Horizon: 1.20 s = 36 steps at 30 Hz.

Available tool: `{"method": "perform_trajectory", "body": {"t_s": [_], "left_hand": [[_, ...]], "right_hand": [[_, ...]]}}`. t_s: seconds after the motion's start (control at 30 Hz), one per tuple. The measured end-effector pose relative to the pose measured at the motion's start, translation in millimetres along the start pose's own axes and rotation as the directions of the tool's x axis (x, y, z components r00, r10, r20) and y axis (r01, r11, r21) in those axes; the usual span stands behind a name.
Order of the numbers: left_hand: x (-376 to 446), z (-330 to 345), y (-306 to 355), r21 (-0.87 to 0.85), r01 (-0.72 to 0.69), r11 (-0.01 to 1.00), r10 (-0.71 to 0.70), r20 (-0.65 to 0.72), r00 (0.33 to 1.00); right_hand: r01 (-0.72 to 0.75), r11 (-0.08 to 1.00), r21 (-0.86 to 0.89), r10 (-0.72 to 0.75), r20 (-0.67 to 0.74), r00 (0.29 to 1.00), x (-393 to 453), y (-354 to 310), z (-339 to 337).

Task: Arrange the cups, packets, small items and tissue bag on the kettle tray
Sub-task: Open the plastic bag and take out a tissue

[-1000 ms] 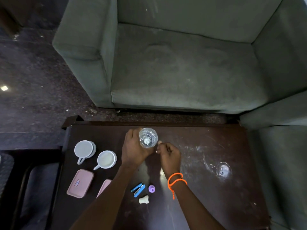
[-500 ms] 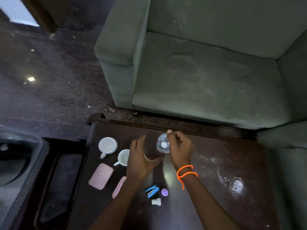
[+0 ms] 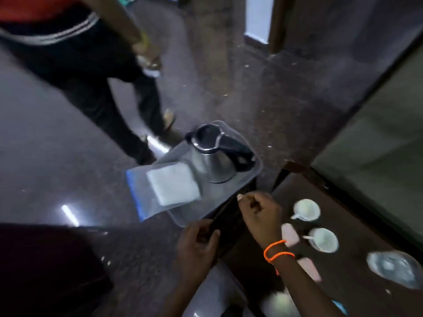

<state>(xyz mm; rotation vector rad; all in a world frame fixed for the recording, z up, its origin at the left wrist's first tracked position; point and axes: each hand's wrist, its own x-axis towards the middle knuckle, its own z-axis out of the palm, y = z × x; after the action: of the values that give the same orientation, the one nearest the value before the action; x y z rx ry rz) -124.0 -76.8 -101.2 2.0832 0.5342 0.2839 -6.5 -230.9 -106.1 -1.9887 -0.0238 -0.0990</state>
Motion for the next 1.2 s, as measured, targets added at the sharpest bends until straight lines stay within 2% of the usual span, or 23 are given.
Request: {"method": "perform_trajectory", "body": {"t_s": [0.07, 0.13, 0.27, 0.33, 0.4, 0.47, 0.5, 0.53, 0.6, 0.83, 0.9, 0.97, 1.07, 1.13, 1.2], "left_hand": [[10, -34, -21, -0.009, 0.095, 0.995, -0.095, -0.149, 0.984], [22, -63, -37, -0.054, 0.180, 0.982, -0.188, -0.302, 0.935], [60, -108, -66, -0.126, 0.290, 0.949, -0.311, -0.548, 0.777], [87, -124, -84, -0.167, 0.367, 0.915, -0.393, -0.577, 0.716], [114, -137, -96, -0.320, 0.457, 0.830, -0.558, -0.455, 0.694], [135, -142, -101, -0.564, 0.524, 0.638, -0.701, -0.145, 0.699], [142, -142, -102, -0.636, 0.551, 0.540, -0.710, 0.007, 0.704], [145, -142, -102, -0.643, 0.578, 0.502, -0.690, 0.106, 0.716], [147, -139, -102, -0.570, 0.607, 0.554, -0.641, 0.173, 0.748], [142, -119, -61, -0.556, 0.452, 0.698, -0.447, 0.155, 0.881], [140, -113, -40, -0.556, 0.398, 0.729, -0.420, 0.095, 0.902], [135, -108, -18, -0.574, 0.328, 0.750, -0.422, -0.032, 0.906], [123, -100, 18, -0.583, 0.188, 0.790, -0.382, -0.230, 0.895], [111, -94, 44, -0.554, 0.097, 0.827, -0.300, -0.289, 0.909], [96, -86, 69, -0.525, 0.024, 0.851, -0.208, -0.294, 0.933]], "right_hand": [[0.060, 0.998, 0.011, -0.061, 0.109, 0.992, -5, -20, 44], [0.119, 0.993, 0.009, -0.118, 0.207, 0.971, -10, -39, 84], [0.199, 0.979, -0.032, -0.174, 0.371, 0.912, -16, -66, 150], [0.211, 0.976, -0.050, -0.172, 0.414, 0.894, -16, -74, 176], [0.201, 0.979, -0.039, -0.165, 0.432, 0.887, -16, -81, 196], [0.195, 0.981, -0.016, -0.169, 0.430, 0.887, -16, -85, 211], [0.193, 0.981, -0.011, -0.170, 0.427, 0.888, -16, -87, 217], [0.188, 0.982, -0.009, -0.166, 0.424, 0.890, -16, -89, 222], [0.159, 0.987, -0.005, -0.143, 0.416, 0.898, -15, -93, 228], [-0.012, 1.000, 0.020, 0.004, 0.355, 0.935, 6, -112, 213], [-0.033, 0.999, 0.034, 0.021, 0.307, 0.951, 16, -117, 195], [-0.017, 1.000, 0.010, 0.014, 0.264, 0.964, 25, -122, 170], [0.114, 0.992, -0.052, -0.100, 0.229, 0.968, 30, -132, 123], [0.215, 0.974, -0.072, -0.197, 0.200, 0.960, 31, -138, 89], [0.246, 0.969, -0.041, -0.234, 0.189, 0.954, 33, -142, 53]]}}
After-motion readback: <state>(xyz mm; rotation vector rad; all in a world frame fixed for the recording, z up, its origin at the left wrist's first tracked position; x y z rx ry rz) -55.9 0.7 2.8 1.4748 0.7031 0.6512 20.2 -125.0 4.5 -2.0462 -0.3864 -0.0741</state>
